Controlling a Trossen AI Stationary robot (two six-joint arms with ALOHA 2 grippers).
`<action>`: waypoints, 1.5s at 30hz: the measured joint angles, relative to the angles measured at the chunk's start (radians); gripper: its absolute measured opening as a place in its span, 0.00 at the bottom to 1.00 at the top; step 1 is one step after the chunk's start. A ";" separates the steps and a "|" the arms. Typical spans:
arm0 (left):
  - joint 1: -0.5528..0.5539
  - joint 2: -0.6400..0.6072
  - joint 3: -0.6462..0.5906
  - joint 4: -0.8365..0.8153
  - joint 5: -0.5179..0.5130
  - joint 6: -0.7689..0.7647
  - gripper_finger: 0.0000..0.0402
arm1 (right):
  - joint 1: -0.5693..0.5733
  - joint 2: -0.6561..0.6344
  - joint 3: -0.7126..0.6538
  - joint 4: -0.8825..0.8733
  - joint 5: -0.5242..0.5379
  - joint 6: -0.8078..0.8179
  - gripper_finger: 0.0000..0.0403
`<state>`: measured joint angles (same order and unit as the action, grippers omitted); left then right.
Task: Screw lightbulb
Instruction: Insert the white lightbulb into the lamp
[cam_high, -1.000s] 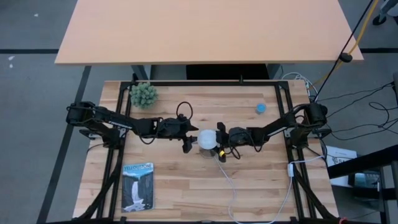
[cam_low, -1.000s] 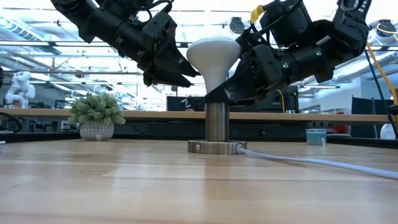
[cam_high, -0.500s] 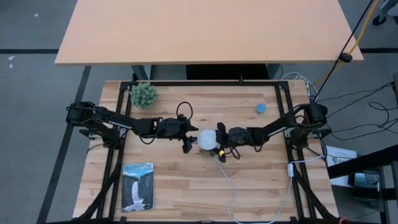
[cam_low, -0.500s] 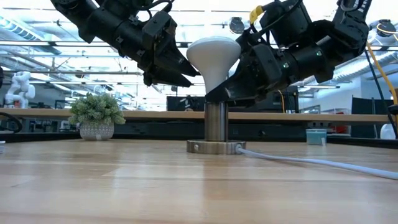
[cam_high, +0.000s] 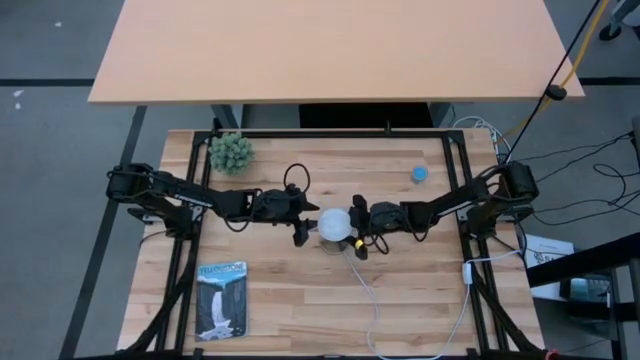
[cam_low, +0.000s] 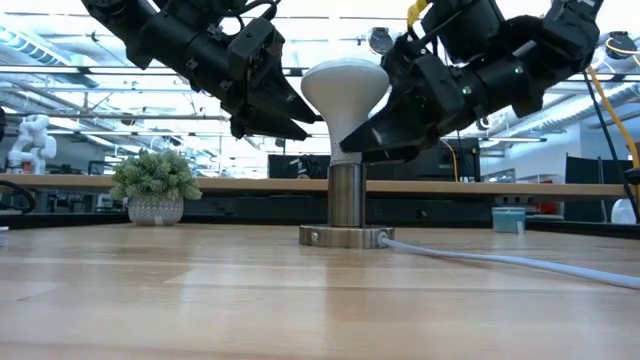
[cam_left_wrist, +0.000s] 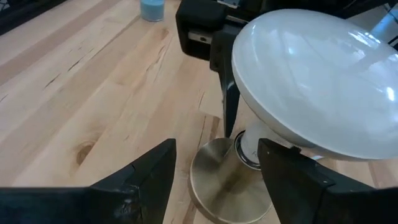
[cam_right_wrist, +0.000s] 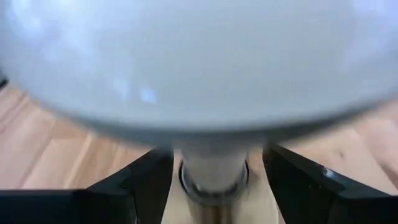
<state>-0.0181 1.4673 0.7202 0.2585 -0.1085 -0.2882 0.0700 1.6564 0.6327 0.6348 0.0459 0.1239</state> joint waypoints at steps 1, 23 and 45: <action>0.000 0.000 0.000 0.001 0.000 0.000 0.58 | 0.000 -0.011 0.000 -0.030 0.000 0.000 0.60; 0.005 0.067 0.001 -0.108 0.016 0.009 0.53 | 0.002 -0.274 0.000 -0.598 0.047 0.136 0.57; -0.128 0.118 0.000 0.073 0.065 0.064 0.00 | -0.192 -0.267 -0.433 0.350 -0.100 0.132 0.00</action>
<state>-0.1463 1.5856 0.7200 0.3318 -0.0436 -0.2239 -0.1217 1.3892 0.2001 0.9848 -0.0541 0.2560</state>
